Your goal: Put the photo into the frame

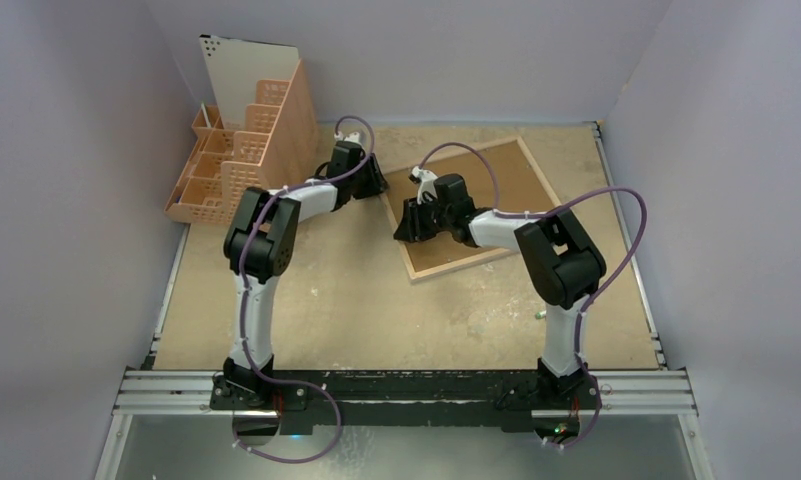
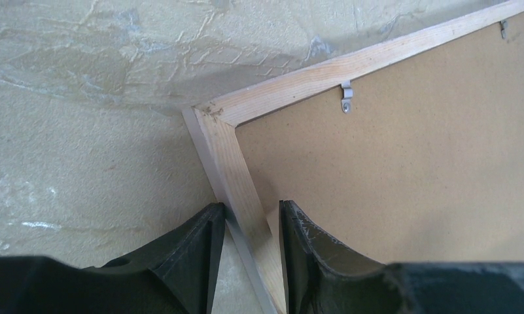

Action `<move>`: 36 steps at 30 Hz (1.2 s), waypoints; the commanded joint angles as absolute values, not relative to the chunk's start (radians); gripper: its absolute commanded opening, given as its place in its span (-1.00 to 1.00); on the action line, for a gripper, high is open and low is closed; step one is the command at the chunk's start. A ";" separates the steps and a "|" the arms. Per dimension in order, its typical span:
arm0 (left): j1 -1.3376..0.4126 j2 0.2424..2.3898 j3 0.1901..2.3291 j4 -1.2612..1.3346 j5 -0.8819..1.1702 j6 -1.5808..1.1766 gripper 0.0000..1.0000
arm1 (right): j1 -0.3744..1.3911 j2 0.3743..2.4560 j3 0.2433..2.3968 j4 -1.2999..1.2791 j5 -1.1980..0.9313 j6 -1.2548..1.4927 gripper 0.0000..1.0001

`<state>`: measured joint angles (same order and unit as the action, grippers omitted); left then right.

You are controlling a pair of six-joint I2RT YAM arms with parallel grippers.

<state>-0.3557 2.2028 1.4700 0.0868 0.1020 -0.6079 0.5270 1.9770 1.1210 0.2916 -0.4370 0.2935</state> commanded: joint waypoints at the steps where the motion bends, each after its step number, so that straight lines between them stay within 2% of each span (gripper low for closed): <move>1: -0.353 2.304 1.462 -0.059 0.046 -0.581 -0.21 | 0.554 2.048 1.039 0.088 -0.482 0.277 -0.16; 14: -0.353 2.342 1.495 -0.089 0.038 -0.585 -0.22 | 0.577 2.075 1.044 0.068 -0.532 0.238 -0.15; 20: -0.353 2.303 1.471 -0.090 0.021 -0.575 -0.17 | 0.576 1.956 1.075 0.107 -0.386 0.313 -0.03; 25: -0.353 2.198 1.421 -0.071 0.003 -0.542 0.06 | 0.568 1.820 1.121 0.132 -0.218 0.406 0.15; 30: -0.353 2.112 1.407 -0.064 -0.031 -0.473 0.38 | 0.526 1.645 1.052 0.162 -0.015 0.555 0.25; 36: -0.353 2.081 1.453 -0.016 -0.028 -0.346 0.52 | 0.485 1.460 0.914 0.038 0.190 0.707 0.37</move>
<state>-0.3584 2.1242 1.4269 0.0055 -0.0059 -0.4667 0.5091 1.5478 0.9947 0.1520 0.0010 0.5663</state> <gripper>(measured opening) 0.752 0.661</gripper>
